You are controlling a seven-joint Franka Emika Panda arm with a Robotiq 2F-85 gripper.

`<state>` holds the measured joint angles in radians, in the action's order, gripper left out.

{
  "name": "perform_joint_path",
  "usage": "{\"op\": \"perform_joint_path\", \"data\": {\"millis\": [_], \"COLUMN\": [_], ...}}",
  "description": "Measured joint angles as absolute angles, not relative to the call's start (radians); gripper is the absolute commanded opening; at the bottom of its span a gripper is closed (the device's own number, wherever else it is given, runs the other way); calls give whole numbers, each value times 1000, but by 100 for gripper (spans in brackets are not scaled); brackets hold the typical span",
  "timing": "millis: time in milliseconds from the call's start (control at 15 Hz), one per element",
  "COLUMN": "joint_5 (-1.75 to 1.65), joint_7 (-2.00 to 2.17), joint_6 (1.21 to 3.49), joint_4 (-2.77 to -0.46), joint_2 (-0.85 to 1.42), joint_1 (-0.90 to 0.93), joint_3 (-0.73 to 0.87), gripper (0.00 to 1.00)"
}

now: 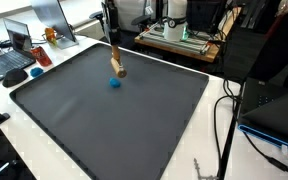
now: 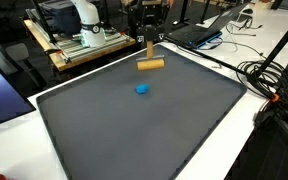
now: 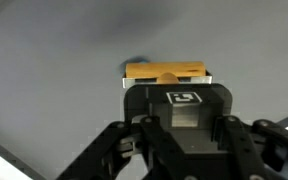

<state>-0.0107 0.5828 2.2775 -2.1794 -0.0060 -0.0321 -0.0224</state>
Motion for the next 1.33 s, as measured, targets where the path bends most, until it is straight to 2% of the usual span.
{"op": "perform_joint_path", "data": {"millis": [1333], "joint_5": [-59], "joint_7": [638], "joint_6": [2328], "joint_4": [-2123], "joint_2": [179], "joint_1": [-24], "joint_3": [44], "gripper": [22]}}
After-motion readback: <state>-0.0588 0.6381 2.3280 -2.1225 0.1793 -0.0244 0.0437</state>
